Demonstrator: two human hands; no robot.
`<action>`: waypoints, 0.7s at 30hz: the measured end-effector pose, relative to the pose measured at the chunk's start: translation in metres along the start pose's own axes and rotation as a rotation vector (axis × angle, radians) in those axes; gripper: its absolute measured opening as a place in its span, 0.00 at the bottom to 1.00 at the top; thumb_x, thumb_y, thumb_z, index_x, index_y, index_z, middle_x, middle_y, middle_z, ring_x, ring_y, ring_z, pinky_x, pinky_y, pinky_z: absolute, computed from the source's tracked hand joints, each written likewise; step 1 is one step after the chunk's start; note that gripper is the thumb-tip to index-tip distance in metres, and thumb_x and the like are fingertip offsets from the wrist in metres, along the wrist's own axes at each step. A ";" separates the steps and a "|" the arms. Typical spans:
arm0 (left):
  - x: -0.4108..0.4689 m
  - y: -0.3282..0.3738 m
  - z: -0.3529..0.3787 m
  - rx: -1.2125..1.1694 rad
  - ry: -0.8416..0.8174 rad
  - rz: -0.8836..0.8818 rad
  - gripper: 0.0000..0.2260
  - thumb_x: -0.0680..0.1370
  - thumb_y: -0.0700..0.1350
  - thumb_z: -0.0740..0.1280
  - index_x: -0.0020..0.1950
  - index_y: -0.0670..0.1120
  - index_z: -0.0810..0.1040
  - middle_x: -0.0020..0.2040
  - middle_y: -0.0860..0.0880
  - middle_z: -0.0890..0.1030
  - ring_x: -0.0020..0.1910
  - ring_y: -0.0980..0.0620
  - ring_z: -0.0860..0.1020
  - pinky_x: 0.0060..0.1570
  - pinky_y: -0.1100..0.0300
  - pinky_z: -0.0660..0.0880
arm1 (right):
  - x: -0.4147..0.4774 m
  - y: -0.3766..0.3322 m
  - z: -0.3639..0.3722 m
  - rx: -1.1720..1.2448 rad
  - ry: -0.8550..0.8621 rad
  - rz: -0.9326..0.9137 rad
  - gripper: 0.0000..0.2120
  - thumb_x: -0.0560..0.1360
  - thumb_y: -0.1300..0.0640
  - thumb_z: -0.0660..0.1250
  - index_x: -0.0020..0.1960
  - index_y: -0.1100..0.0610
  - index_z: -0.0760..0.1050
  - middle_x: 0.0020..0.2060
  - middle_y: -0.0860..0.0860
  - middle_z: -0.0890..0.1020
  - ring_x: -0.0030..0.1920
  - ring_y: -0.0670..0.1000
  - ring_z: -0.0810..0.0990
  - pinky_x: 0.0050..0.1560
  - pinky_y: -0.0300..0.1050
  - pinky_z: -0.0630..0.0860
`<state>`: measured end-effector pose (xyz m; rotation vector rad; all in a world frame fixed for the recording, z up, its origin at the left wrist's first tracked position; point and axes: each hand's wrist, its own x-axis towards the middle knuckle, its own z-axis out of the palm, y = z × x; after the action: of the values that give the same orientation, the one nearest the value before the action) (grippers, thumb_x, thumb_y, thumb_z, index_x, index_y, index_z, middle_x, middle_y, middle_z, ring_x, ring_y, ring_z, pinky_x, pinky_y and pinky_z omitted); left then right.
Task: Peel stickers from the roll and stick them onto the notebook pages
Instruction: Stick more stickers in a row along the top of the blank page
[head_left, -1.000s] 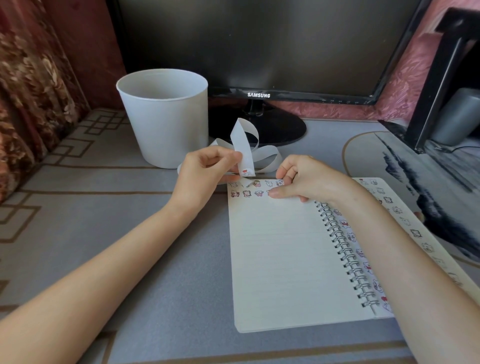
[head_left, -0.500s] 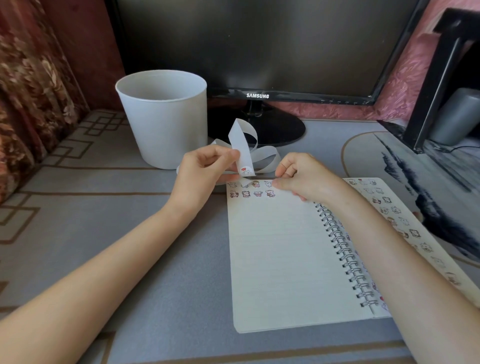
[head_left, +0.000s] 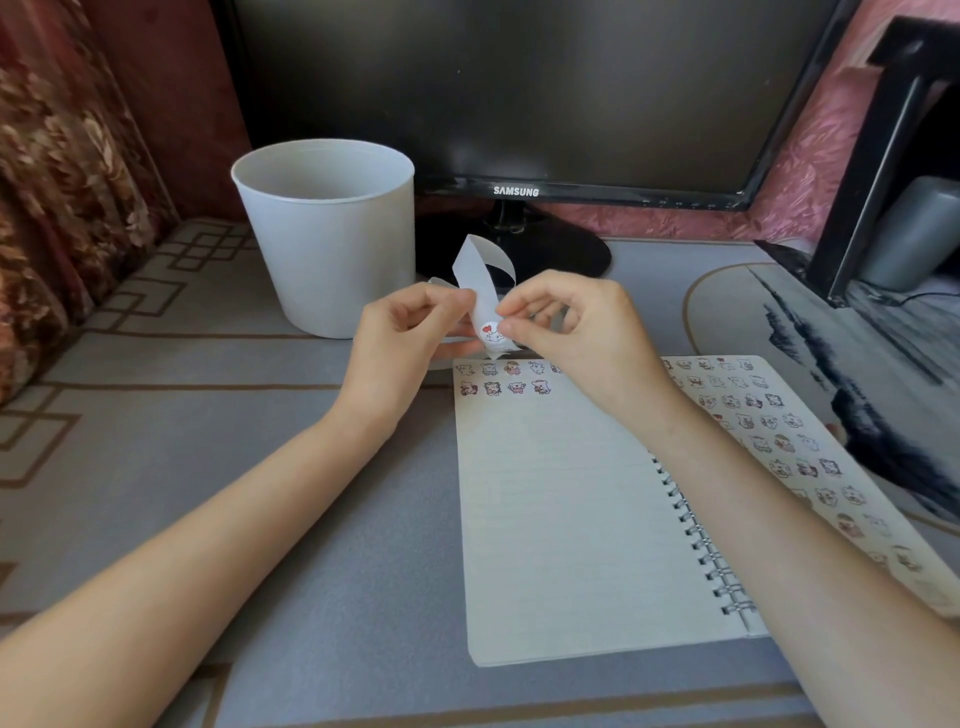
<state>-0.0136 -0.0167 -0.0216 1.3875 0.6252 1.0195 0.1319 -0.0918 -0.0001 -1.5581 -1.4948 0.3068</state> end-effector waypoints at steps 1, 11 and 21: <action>0.000 0.000 0.000 -0.010 -0.003 0.000 0.07 0.78 0.39 0.65 0.42 0.38 0.78 0.40 0.44 0.81 0.39 0.53 0.82 0.42 0.62 0.79 | 0.000 0.000 0.000 -0.003 0.006 0.001 0.05 0.70 0.60 0.74 0.43 0.52 0.82 0.36 0.43 0.80 0.35 0.40 0.74 0.36 0.28 0.67; 0.000 -0.001 0.001 0.063 -0.064 -0.024 0.07 0.78 0.41 0.66 0.46 0.39 0.81 0.44 0.43 0.83 0.45 0.48 0.83 0.45 0.58 0.80 | 0.000 -0.002 -0.002 0.034 0.059 0.013 0.03 0.72 0.62 0.72 0.45 0.56 0.82 0.39 0.49 0.83 0.32 0.38 0.74 0.37 0.29 0.68; -0.001 -0.003 0.000 0.103 -0.077 0.008 0.05 0.77 0.40 0.66 0.45 0.41 0.82 0.38 0.51 0.84 0.40 0.54 0.83 0.43 0.63 0.79 | -0.003 -0.009 -0.001 0.011 0.030 -0.006 0.03 0.71 0.62 0.73 0.45 0.60 0.83 0.36 0.43 0.78 0.28 0.36 0.73 0.33 0.28 0.67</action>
<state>-0.0139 -0.0176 -0.0244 1.5136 0.6225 0.9463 0.1264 -0.0968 0.0058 -1.5428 -1.4725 0.2870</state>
